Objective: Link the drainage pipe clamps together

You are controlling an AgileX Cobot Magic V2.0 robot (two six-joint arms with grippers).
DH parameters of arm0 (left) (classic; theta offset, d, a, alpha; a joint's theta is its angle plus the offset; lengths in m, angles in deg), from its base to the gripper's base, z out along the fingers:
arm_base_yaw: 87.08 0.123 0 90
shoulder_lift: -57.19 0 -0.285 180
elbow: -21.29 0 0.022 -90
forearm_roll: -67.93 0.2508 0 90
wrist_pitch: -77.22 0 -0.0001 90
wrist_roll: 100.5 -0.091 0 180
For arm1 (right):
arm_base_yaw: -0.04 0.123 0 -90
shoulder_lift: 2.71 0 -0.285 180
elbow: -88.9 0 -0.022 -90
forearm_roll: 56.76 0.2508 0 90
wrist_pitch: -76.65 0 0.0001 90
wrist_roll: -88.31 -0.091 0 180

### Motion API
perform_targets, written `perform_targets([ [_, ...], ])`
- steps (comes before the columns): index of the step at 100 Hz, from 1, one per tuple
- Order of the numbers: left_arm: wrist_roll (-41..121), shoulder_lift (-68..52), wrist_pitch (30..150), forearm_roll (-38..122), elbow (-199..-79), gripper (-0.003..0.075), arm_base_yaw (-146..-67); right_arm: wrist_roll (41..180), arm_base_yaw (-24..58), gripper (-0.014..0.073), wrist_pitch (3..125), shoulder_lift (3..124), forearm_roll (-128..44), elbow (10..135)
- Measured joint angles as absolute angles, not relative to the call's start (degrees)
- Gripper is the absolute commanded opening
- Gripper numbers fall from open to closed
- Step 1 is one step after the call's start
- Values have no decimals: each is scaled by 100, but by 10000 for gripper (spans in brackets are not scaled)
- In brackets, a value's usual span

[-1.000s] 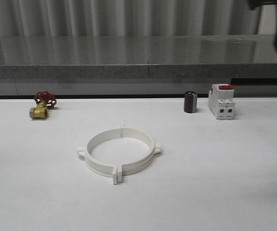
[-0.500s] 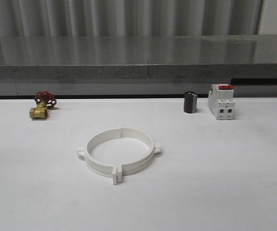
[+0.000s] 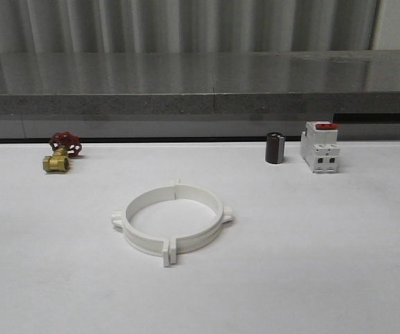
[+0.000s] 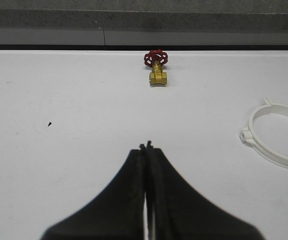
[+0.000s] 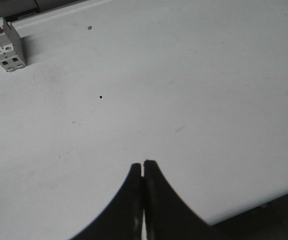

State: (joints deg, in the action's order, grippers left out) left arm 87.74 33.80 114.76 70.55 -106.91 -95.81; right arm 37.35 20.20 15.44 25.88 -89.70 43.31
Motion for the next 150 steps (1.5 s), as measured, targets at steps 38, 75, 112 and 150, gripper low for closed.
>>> perform_targets([
  [38, 8774, 3380, 11476, 7055, -10691, -20, -9581, 3735, 1998, -118, 1532, 2588, -8970, 4331],
  [75, 8774, 3380, 11476, 7055, -10691, -20, -9581, 4335, 1886, -118, 1869, 2211, -8944, 4300],
  [112, 8774, 3380, 11476, 7055, -10691, -20, -9581, 6158, 992, -118, 3818, 490, -7485, 2929],
  [150, 8774, 3380, 11463, 7050, -10691, -20, -9581, 9228, 126, -118, 6154, 445, -4927, 1551],
])
